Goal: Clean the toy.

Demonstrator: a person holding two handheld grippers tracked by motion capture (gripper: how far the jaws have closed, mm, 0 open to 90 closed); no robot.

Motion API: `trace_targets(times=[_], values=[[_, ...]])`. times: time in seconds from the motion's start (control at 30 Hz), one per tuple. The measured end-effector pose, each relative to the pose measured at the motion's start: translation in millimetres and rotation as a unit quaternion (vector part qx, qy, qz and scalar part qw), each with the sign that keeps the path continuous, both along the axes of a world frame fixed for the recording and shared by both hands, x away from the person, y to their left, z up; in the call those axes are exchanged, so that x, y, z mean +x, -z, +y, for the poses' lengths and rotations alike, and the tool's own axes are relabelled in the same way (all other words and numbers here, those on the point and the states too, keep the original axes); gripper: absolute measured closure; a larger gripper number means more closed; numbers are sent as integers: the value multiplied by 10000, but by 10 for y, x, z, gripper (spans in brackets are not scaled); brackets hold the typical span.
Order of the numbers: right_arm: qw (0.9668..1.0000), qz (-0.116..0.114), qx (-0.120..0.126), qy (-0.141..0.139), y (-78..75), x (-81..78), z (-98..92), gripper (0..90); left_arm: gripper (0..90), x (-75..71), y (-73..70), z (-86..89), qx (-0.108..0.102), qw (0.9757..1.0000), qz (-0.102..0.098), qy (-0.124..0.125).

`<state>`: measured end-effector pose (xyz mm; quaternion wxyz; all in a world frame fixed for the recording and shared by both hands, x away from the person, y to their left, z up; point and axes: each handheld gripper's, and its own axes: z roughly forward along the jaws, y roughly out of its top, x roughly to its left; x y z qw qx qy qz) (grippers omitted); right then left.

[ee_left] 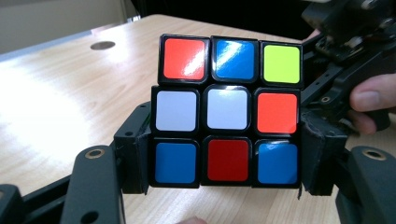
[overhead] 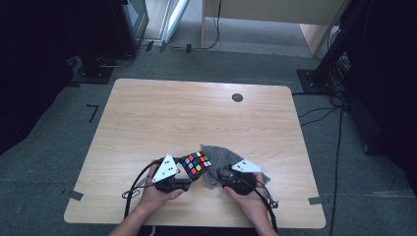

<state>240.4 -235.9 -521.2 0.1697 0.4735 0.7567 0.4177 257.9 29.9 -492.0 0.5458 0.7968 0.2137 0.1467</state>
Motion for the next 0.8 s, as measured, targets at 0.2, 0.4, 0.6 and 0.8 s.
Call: trace_targets(times=[0.2, 0.4, 0.6, 0.8], values=[[9999, -11, -170, 15, -4, 0, 15, 518, 339, 78, 66, 10, -295, 9990, 307, -103], [9996, 38, -271, -47, -18, 16, 9, 540, 339, 116, 101, 71, -508, 9968, 620, -23], [9973, -205, -709, 61, -10, -43, 93, 579, 338, 77, 112, 93, -436, 9967, 607, -316], [9959, -232, -877, -14, -21, -61, 113, 647, 338, 74, 111, 154, -560, 9957, 669, -306]])
